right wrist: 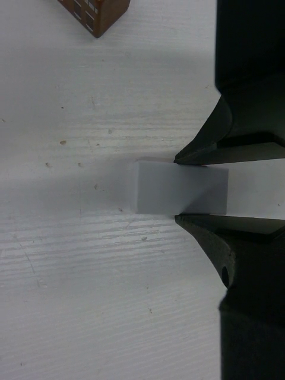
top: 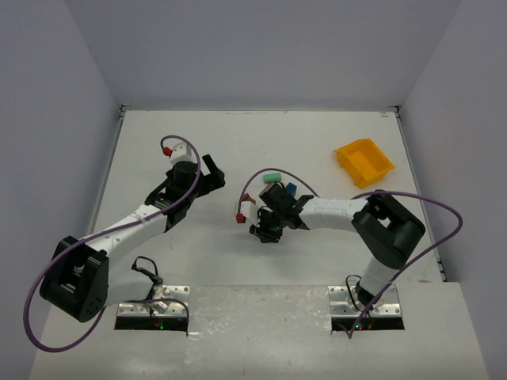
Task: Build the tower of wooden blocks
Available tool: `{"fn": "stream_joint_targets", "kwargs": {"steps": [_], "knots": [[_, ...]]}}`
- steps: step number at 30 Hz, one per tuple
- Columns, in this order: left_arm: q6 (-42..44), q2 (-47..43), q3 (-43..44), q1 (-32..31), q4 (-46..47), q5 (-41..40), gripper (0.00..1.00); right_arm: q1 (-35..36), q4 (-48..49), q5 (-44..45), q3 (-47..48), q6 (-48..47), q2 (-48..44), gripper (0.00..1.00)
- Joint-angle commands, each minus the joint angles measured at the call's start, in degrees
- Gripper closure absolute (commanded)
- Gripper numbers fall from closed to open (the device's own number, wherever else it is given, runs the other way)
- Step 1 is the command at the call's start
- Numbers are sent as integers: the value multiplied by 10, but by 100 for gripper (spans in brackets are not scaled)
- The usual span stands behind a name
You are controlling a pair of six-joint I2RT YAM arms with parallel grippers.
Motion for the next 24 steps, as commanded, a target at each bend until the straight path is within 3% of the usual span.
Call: {"fn": "stream_joint_targets", "kwargs": {"steps": [1,3,6,13,17,24], "knots": [[5,-3,3,5,23,1,0,5,15,11,11,5,7,86],[5,-3,3,5,22,1,0,6,16,10,11,4,7,80],[5,-4,3,5,22,1,0,7,17,17,8,7,3,59],[6,-5,3,5,22,0,0,6,42,29,1,23,-30,33],[6,-7,3,5,21,-1,0,6,68,67,-4,43,-65,4],[6,-9,2,5,18,-2,0,-18,96,175,23,128,-113,1]]}}
